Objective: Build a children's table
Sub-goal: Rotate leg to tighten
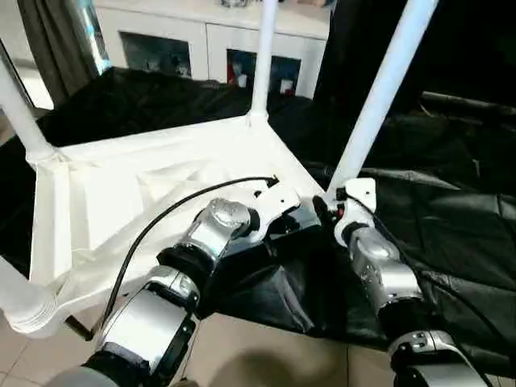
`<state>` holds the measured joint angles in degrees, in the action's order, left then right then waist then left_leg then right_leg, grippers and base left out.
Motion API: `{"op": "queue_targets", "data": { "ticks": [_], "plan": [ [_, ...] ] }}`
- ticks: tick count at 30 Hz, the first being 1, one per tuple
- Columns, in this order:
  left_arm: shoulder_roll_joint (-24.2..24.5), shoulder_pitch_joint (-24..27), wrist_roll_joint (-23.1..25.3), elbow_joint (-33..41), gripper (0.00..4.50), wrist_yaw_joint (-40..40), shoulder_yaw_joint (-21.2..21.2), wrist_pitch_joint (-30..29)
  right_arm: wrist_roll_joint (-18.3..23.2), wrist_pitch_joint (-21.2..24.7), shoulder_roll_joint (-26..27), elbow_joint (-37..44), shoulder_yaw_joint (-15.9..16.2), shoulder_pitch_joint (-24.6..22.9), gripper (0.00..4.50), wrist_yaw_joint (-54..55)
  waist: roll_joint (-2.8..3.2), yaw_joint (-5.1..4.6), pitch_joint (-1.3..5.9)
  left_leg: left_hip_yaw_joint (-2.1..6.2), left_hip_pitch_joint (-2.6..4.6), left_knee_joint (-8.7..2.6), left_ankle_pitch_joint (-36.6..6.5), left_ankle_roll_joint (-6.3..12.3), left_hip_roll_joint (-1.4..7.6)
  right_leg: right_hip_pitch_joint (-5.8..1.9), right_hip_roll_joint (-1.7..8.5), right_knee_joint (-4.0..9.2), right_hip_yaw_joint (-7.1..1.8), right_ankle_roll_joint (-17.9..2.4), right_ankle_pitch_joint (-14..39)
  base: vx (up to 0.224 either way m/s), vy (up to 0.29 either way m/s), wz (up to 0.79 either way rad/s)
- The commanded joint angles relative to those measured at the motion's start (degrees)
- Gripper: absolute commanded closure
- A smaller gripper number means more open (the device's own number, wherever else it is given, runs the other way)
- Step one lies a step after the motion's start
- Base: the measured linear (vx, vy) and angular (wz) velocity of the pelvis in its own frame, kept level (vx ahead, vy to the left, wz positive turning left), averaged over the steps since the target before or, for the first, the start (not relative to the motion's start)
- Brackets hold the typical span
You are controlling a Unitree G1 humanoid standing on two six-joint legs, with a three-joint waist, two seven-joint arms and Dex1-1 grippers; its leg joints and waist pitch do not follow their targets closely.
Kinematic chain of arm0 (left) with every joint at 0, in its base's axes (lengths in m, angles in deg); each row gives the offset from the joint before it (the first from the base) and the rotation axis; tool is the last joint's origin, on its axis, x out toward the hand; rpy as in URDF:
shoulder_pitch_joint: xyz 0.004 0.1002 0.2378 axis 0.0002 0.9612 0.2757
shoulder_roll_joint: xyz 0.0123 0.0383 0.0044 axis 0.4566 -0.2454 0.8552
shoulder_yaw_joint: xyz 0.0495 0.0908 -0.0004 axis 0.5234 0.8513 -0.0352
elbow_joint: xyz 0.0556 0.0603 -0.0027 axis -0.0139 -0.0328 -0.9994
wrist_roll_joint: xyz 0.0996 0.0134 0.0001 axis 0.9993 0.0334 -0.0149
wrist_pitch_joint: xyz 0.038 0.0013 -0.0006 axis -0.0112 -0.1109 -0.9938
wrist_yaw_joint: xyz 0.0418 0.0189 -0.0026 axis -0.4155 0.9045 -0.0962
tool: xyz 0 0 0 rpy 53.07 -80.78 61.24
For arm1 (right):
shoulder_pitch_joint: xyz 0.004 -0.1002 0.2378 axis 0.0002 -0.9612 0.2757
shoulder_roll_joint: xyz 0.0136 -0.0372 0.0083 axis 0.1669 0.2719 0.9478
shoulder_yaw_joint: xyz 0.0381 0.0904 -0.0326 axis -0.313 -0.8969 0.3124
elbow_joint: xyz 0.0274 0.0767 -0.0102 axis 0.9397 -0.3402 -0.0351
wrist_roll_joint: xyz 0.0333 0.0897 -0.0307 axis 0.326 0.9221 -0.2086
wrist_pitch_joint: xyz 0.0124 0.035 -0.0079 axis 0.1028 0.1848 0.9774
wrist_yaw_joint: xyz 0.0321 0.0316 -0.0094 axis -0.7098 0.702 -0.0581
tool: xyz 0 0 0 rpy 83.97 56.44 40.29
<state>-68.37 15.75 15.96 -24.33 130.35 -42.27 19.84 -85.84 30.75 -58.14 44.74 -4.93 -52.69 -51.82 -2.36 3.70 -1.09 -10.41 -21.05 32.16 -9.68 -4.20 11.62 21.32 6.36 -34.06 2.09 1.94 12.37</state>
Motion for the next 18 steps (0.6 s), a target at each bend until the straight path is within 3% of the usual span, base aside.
{"op": "queue_targets", "data": {
  "ticks": [1, 4, 9, 11, 13, 15, 18],
  "plan": [
    [-2.4, 1.64, -0.24, -2.0, 4.5, -0.43, 1.25, 1.31, -0.37, 0.24, 1.89, -1.43, 4.41, 0.33, 0.66, -4.03, -0.4, 0.1, 1.61, 0.38, 0.58, -4.62, -20.56, -0.36, 1.18, -0.4, 1.54, 5.16, -1.17, -8.02, 16.9, 0.0, 0.0, 0.0],
    [-0.1, 1.53, 0.39, -2.35, 4.5, 2.16, 1.67, 2.41, -0.82, -1.45, -1.17, -0.75, 5.14, 0.08, 0.66, -8.27, -0.53, 0.09, 1.66, 0.4, 0.38, -4.61, -20.15, 0.07, 1.2, -0.57, 1.65, 5.28, -1.17, -7.66, 17.52, 0.0, 0.0, 0.0],
    [4.89, 1.75, 0.32, -1.15, 4.5, 10.74, 2.29, 4.07, 0.18, -2.2, -8.52, 3.71, 7.62, -2.13, 0.66, -24.72, -0.66, 0.41, 1.73, 0.21, 0.08, -4.3, -17.59, 1.8, 1.31, -1.05, 1.56, 4.97, -1.14, -8.76, 13.34, 0.0, 0.0, 0.0],
    [7.09, 1.94, -0.03, -0.56, 4.5, 14.88, 2.53, 4.94, 1.36, -1.5, -11.75, 7.13, 9.36, -3.64, 0.66, -32.39, -0.69, 0.49, 1.95, 0.09, 0.03, -4.14, -15.42, 2.11, 1.3, -1.21, 1.63, 4.58, -1.1, -9.77, 10.51, 0.0, 0.0, 0.0],
    [9.85, 2.06, -0.42, -0.14, 4.5, 19.52, 2.74, 5.56, 2.6, -0.78, -15.79, 10.28, 11.34, -4.97, 0.66, -40.43, -0.85, 0.68, 2.23, 0.11, -0.19, -3.59, -10.76, 3.94, 1.38, -1.71, 1.34, 3.6, -0.96, -11.37, 2.71, 0.0, 0.0, 0.0],
    [10.69, 2.11, -0.62, 0.01, 4.5, 21.09, 2.77, 5.76, 2.81, -0.85, -16.79, 10.71, 11.72, -5.07, 0.66, -42.18, -0.68, 0.59, 2.2, 0.04, -0.1, -3.45, -8.88, 4.95, 1.4, -1.55, 1.28, 3.16, -0.91, -13.03, -1.45, 0.0, 0.0, 0.0],
    [12.63, 2.28, -1.47, 0.64, 4.5, 25.22, 2.67, 5.55, 3.61, -0.09, -18.15, 10.9, 11.77, -4.7, 0.66, -45.62, -0.87, 0.34, 2.21, -0.05, 0.18, -3.33, -8.94, 4.89, 1.49, -1.52, 1.29, 2.84, -0.96, -15.34, -2.65, 0.0, 0.0, 0.0]
  ]
}}
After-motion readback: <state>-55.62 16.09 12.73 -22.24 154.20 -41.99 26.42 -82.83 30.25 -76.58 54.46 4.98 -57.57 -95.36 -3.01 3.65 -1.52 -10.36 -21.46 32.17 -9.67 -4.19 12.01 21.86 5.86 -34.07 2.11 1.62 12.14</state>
